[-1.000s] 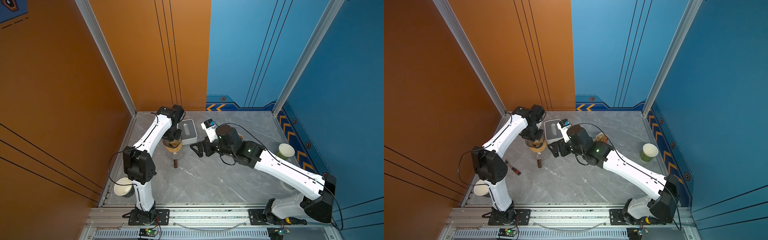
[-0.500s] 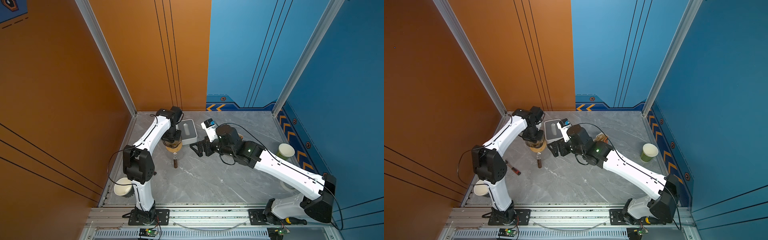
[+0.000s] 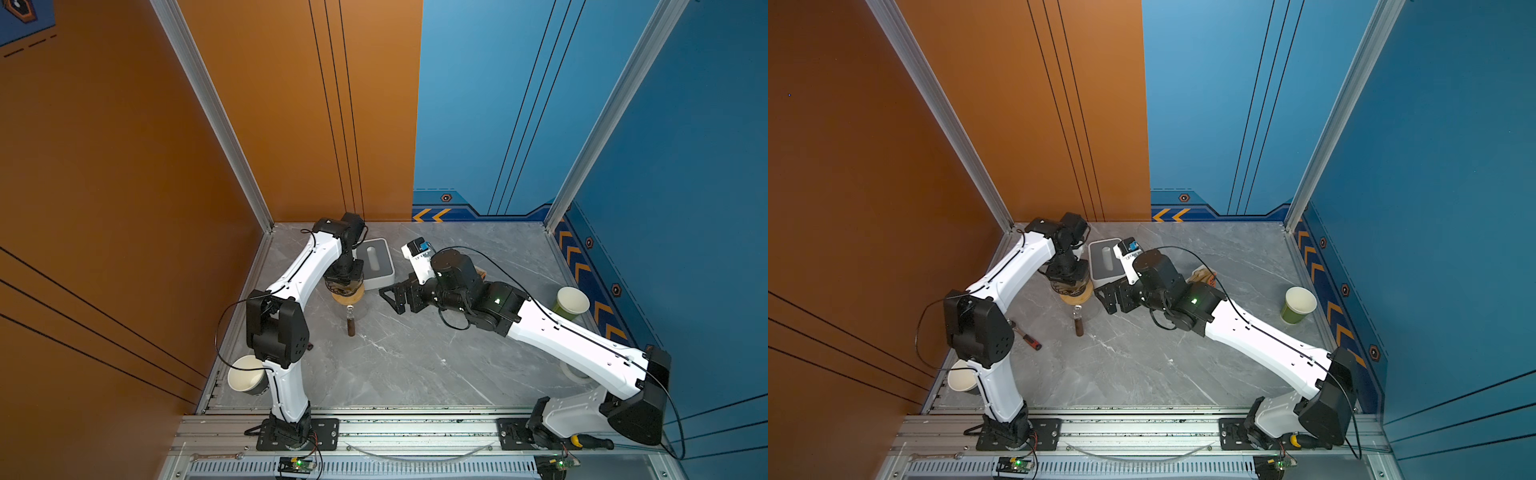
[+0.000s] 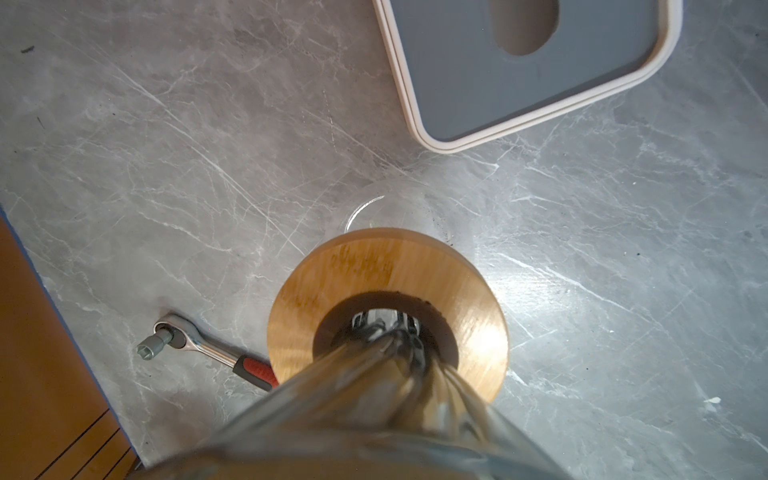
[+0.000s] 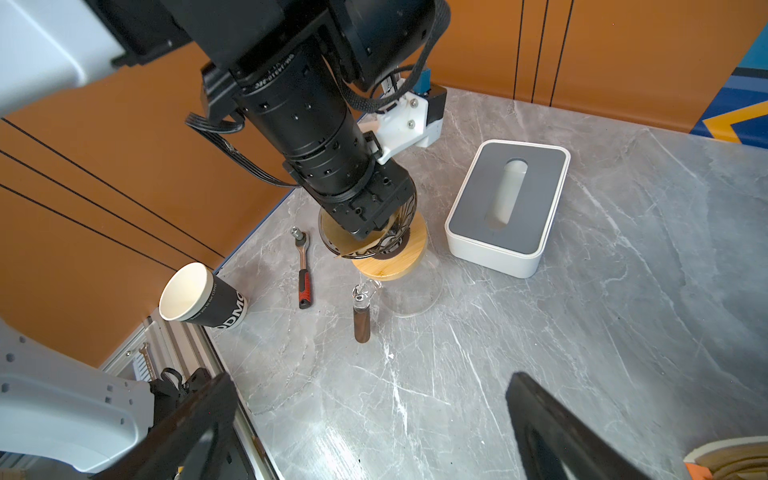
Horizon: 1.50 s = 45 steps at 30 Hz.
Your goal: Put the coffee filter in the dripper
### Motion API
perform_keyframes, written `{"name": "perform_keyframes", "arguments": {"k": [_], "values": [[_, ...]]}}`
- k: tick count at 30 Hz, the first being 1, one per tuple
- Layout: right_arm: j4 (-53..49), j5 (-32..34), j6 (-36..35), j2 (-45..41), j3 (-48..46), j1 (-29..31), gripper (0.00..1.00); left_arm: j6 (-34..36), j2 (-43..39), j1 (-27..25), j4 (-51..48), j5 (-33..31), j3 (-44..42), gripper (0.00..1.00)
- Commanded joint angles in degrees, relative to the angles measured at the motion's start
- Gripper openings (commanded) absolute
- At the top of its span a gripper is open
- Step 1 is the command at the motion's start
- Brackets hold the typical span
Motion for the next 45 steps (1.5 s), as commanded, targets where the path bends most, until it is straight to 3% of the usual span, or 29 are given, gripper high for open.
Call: {"name": "perform_keyframes", "arguments": {"k": [1, 27, 45], "values": [[0.7, -0.3, 0.3, 0.7, 0.3, 0.3, 1.0, -0.7, -1.0, 0.3, -0.1, 1.3, -1.0, 0.02], [0.3, 0.1, 0.3, 0.8, 0.2, 0.1, 1.0, -0.9, -0.8, 0.5, 0.9, 1.7, -3.3, 0.11], [0.5, 0.4, 0.5, 0.7, -0.2, 0.0, 1.0, -0.9, -0.1, 0.6, 1.8, 2.1, -4.4, 0.11]]}}
